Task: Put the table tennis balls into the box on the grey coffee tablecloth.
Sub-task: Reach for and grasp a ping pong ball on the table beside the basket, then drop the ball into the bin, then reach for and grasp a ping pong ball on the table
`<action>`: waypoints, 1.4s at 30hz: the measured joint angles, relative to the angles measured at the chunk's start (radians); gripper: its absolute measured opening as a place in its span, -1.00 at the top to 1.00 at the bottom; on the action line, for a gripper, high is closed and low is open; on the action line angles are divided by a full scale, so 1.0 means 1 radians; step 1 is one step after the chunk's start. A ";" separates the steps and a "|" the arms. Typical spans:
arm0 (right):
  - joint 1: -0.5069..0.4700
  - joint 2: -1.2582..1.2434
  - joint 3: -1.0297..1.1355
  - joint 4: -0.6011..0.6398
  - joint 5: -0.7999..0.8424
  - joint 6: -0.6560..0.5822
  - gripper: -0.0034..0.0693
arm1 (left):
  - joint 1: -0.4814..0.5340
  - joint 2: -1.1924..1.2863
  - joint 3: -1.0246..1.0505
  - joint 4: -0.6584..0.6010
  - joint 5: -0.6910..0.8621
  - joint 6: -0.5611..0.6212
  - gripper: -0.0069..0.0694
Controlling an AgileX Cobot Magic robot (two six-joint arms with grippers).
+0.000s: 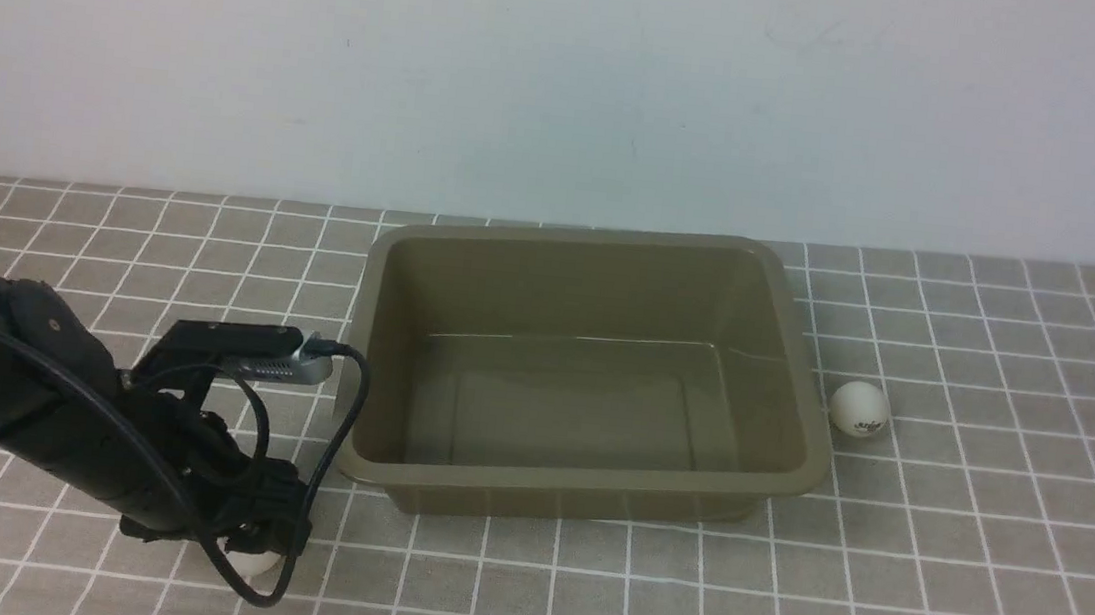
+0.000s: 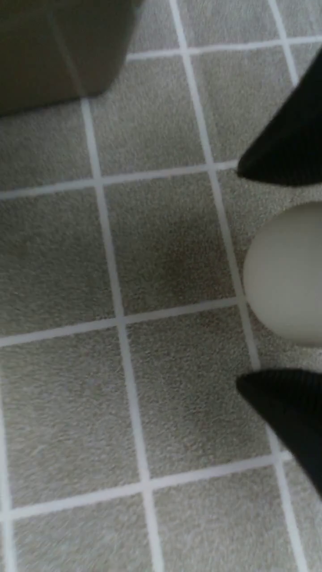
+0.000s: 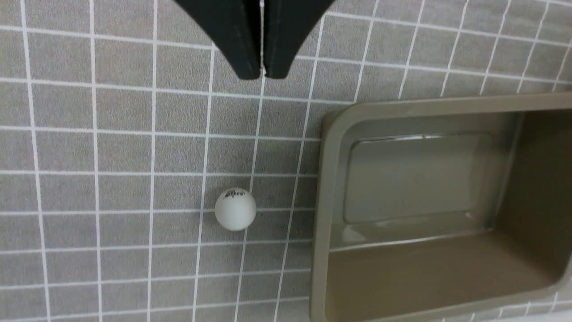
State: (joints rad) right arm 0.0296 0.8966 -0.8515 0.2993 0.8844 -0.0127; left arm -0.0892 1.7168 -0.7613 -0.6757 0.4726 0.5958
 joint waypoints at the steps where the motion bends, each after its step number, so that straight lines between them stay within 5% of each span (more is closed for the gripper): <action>1: 0.000 0.006 -0.006 -0.010 -0.008 0.000 0.91 | 0.000 0.000 -0.006 0.002 0.010 -0.003 -0.06; 14: 0.000 0.397 -0.258 -0.118 0.035 0.054 0.79 | -0.021 -0.192 -0.275 0.237 0.313 -0.240 -0.10; 28: 0.057 0.949 -0.546 -0.110 0.025 0.004 -0.46 | -0.252 0.149 -0.713 0.373 0.450 -0.324 -0.12; 31: 0.071 1.038 -0.595 -0.106 0.026 0.002 -0.59 | -0.257 0.207 -0.762 0.383 0.487 -0.390 -0.32; 33: 0.090 1.122 -0.643 -0.100 0.033 -0.004 -0.65 | -0.257 0.250 -0.814 0.423 0.532 -0.476 -0.66; 36: 0.102 1.186 -0.682 -0.101 0.060 -0.007 -0.62 | -0.257 0.255 -0.858 0.493 0.587 -0.546 -0.72; 38: 0.107 1.219 -0.697 -0.113 0.071 0.003 -0.48 | -0.257 0.233 -0.894 0.562 0.629 -0.596 -0.52; 40: 0.108 1.238 -0.703 -0.122 0.086 0.013 -0.10 | -0.257 0.172 -0.917 0.638 0.663 -0.623 0.04; 42: 0.108 1.233 -0.708 -0.133 0.097 0.013 -0.07 | -0.257 0.104 -0.919 0.683 0.682 -0.637 0.46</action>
State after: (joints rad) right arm 0.1376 2.1298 -1.5593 0.1667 0.9813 0.0000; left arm -0.3463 1.8204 -1.6805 0.0078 1.1550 -0.0413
